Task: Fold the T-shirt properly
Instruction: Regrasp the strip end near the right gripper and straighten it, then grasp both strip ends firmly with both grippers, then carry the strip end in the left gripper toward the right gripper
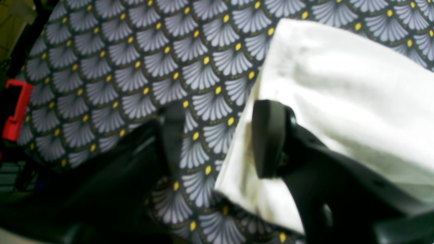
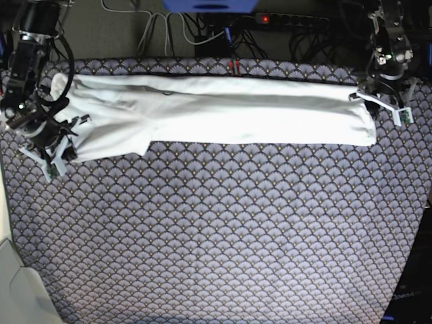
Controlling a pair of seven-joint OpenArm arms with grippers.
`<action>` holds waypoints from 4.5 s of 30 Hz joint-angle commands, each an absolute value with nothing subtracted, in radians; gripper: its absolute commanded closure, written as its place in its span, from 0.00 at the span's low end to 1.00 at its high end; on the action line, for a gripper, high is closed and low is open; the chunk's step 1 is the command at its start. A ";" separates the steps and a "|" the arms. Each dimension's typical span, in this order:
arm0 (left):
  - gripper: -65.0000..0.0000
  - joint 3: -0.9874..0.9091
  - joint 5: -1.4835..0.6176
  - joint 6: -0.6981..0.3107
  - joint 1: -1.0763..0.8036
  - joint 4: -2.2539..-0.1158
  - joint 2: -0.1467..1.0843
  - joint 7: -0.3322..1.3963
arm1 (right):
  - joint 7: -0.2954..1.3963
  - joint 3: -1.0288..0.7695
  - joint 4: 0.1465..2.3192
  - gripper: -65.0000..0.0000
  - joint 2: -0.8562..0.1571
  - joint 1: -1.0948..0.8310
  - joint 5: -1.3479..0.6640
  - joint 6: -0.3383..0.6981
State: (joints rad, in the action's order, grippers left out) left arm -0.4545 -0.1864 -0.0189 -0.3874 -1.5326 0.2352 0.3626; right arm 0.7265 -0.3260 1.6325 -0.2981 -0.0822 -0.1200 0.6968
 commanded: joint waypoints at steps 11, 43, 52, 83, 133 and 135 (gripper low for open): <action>0.51 -0.461 -0.185 -0.016 -0.381 -1.552 0.254 0.340 | 0.702 -0.409 1.848 1.00 -0.274 -0.300 -0.134 0.698; 0.51 -0.453 -0.315 -0.021 -0.352 -1.581 0.257 0.340 | 0.700 -0.440 1.756 1.00 -0.248 -0.358 -0.136 0.698; 0.51 -0.392 -0.321 -0.021 -0.300 -1.491 0.257 0.340 | 0.700 -0.440 1.756 1.00 -0.249 -0.358 -0.136 0.698; 0.51 -0.389 -0.314 -0.016 -0.317 -1.417 0.255 0.340 | 0.700 -0.398 1.756 1.00 -0.252 -0.343 -0.134 0.698; 0.99 0.255 -0.312 -0.008 -0.286 -1.998 0.054 0.728 | 0.700 -0.398 1.756 1.00 -0.254 -0.343 -0.134 0.698; 0.99 0.300 -0.312 -0.008 -0.265 -1.992 0.054 0.730 | 0.700 -0.398 1.756 1.00 -0.254 -0.344 -0.134 0.698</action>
